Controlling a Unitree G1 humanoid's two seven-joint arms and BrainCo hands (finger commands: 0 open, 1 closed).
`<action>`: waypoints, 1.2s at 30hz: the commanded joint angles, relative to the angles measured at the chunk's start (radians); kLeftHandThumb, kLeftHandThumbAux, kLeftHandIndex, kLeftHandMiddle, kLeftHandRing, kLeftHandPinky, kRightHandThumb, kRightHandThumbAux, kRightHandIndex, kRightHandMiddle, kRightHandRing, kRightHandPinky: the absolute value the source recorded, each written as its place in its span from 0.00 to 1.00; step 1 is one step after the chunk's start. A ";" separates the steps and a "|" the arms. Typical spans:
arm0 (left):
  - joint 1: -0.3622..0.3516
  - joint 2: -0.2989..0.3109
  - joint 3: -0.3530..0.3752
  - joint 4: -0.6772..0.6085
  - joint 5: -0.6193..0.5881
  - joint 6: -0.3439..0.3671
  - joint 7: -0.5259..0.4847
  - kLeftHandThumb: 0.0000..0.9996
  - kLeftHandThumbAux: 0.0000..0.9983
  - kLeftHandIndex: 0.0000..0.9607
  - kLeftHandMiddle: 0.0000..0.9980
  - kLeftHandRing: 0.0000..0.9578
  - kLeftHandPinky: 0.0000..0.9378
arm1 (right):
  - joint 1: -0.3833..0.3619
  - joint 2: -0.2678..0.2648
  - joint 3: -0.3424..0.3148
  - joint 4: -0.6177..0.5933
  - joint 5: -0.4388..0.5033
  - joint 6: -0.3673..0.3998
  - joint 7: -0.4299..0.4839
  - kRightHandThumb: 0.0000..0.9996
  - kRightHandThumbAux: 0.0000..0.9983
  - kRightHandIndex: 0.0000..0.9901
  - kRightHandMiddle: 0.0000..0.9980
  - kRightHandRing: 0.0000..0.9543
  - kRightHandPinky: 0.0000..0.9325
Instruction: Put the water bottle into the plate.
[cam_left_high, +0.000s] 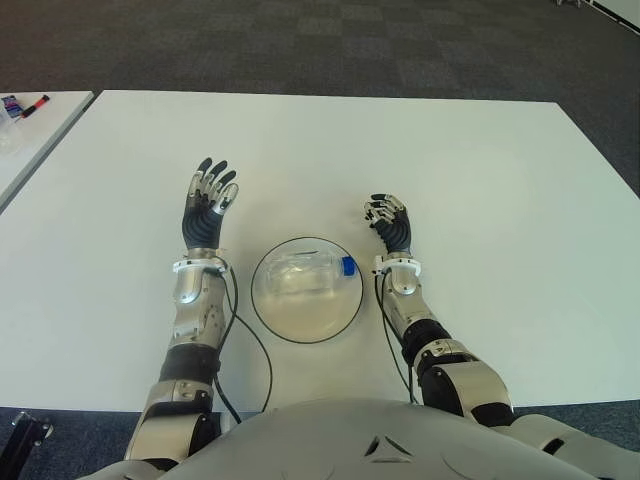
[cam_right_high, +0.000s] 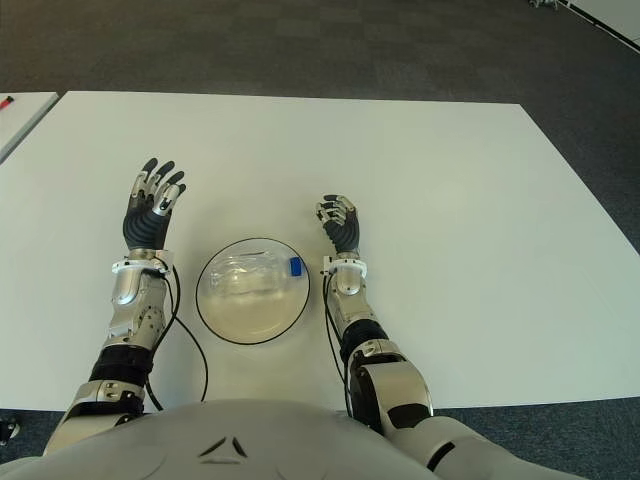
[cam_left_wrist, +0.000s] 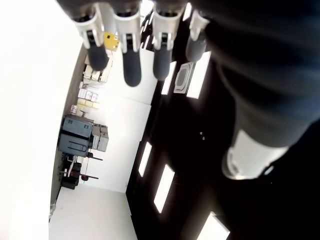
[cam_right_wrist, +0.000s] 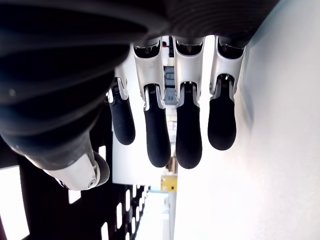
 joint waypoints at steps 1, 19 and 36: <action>-0.014 -0.018 0.023 0.020 0.021 0.003 -0.021 0.19 0.75 0.17 0.25 0.26 0.29 | 0.036 0.004 -0.003 0.032 0.007 0.042 0.007 0.94 0.67 0.35 0.49 0.57 0.62; -0.036 -0.052 0.068 0.055 0.104 -0.023 -0.007 0.20 0.74 0.22 0.30 0.31 0.33 | 0.035 0.002 0.005 0.037 -0.007 0.026 -0.002 0.95 0.66 0.43 0.46 0.53 0.61; -0.038 -0.058 0.067 0.065 0.140 -0.019 0.010 0.25 0.75 0.29 0.35 0.36 0.37 | 0.035 0.006 0.000 0.029 0.002 0.027 0.001 0.94 0.67 0.37 0.49 0.55 0.60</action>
